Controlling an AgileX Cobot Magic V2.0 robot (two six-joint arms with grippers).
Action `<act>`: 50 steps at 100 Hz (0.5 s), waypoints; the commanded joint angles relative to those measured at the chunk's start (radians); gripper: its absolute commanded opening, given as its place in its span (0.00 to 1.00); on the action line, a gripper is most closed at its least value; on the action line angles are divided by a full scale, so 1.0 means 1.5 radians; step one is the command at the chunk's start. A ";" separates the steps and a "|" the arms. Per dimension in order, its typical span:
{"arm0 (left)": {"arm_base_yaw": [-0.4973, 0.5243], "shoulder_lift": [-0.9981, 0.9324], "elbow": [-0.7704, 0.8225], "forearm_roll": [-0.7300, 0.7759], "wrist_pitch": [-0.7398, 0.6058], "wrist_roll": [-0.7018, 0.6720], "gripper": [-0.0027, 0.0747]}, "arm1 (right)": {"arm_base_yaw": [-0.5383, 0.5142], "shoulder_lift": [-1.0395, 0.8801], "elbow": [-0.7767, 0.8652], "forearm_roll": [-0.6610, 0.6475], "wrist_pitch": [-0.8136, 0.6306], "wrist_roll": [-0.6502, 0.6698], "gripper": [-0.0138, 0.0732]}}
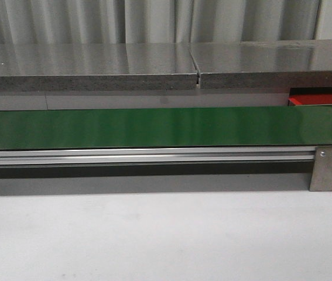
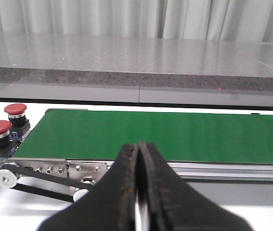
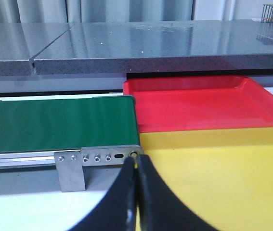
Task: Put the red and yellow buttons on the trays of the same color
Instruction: 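Move the left gripper down over the cluster of push buttons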
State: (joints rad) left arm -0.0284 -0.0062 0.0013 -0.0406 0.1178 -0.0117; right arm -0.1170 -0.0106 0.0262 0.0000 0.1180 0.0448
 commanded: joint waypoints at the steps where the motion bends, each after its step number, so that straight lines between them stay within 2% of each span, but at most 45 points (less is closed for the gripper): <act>1: 0.000 -0.026 0.022 -0.003 -0.054 -0.006 0.01 | -0.003 -0.010 -0.006 -0.004 -0.052 -0.003 0.08; 27: 0.000 -0.026 0.016 -0.003 -0.058 -0.006 0.01 | -0.003 -0.010 -0.006 -0.004 -0.052 -0.003 0.08; 50: 0.000 -0.011 -0.061 -0.003 -0.041 -0.006 0.01 | -0.003 -0.010 -0.006 -0.004 -0.052 -0.003 0.08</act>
State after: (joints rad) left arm -0.0284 -0.0062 -0.0178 -0.0406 0.1267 -0.0117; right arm -0.1170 -0.0106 0.0262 0.0000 0.1180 0.0448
